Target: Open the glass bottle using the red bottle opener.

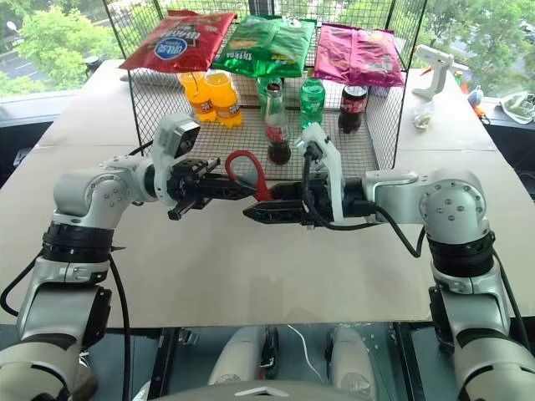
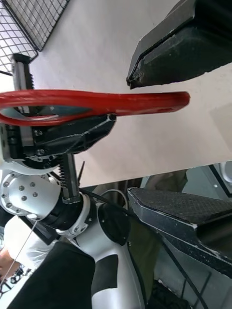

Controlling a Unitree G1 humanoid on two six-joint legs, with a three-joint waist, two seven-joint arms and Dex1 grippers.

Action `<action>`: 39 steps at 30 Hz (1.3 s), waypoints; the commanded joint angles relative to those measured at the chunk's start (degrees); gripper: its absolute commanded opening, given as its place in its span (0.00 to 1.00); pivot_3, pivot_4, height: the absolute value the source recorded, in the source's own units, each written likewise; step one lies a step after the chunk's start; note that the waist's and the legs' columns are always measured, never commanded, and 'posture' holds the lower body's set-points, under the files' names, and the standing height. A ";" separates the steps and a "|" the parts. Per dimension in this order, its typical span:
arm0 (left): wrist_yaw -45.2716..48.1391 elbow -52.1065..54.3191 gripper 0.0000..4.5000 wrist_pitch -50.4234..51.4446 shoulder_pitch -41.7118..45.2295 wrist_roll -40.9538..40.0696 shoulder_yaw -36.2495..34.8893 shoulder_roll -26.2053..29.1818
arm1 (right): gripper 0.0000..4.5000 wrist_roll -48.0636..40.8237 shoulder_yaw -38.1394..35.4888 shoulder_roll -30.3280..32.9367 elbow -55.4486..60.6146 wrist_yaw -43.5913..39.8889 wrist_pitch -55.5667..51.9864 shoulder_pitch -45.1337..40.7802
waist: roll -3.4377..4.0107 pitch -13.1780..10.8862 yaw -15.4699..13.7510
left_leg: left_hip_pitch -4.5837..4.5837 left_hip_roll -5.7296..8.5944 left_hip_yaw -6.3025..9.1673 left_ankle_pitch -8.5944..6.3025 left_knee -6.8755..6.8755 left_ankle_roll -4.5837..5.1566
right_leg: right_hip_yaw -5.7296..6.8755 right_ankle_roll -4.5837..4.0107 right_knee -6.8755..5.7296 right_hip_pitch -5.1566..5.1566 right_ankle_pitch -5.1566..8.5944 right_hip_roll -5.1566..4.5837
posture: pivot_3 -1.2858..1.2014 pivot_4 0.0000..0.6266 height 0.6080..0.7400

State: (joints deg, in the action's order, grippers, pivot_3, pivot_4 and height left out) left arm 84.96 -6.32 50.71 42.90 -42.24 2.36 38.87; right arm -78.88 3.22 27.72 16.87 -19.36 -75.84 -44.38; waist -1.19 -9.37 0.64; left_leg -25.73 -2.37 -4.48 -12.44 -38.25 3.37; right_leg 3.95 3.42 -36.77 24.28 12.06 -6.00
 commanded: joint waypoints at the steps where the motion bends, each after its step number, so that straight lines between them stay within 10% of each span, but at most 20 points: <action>1: 1.07 0.44 0.00 -1.14 1.40 -0.06 -0.35 0.39 | 0.74 0.43 0.08 0.06 0.22 -1.31 -0.27 -1.62 | 0.00 0.00 -0.01 | -0.06 0.04 0.00 0.00 -0.01 0.00 | 0.00 0.00 0.00 0.04 0.00 0.00 | 0.52 0.24 1.00; 8: 2.62 1.47 0.00 -2.54 0.21 0.74 0.37 1.09 | 0.51 1.27 0.29 -0.28 -1.03 -2.01 -0.63 -2.30 | 0.00 0.00 0.00 | -0.09 0.08 0.01 0.00 -0.01 0.01 | 0.02 0.01 0.03 0.04 0.00 0.01 | 0.52 0.24 1.00; 32: 6.13 -0.30 0.00 -6.28 0.32 3.67 2.40 1.50 | 0.51 3.01 0.75 -2.24 -2.03 -3.27 -3.73 -2.64 | 0.01 -0.01 0.01 | -0.09 0.07 0.01 -0.01 0.00 0.01 | 0.03 0.01 0.03 0.05 0.00 0.02 | 0.52 0.24 1.00; 39: 6.66 0.52 0.00 -6.55 0.05 3.83 2.74 1.20 | 0.02 4.31 0.80 -3.62 -2.75 -3.20 -4.57 -2.69 | 0.02 -0.01 0.03 | -0.09 0.07 0.01 -0.01 0.00 0.01 | 0.03 0.01 0.03 0.05 0.00 0.02 | 0.52 0.24 1.00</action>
State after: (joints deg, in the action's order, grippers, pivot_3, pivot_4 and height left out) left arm 92.01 -7.44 45.00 42.55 -38.47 5.11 40.04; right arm -74.01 4.22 24.93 13.45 -22.10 -80.42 -45.75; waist -1.17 -9.39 0.67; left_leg -25.82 -2.31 -4.47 -12.44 -38.25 3.38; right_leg 3.98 3.43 -36.75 24.33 12.06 -5.97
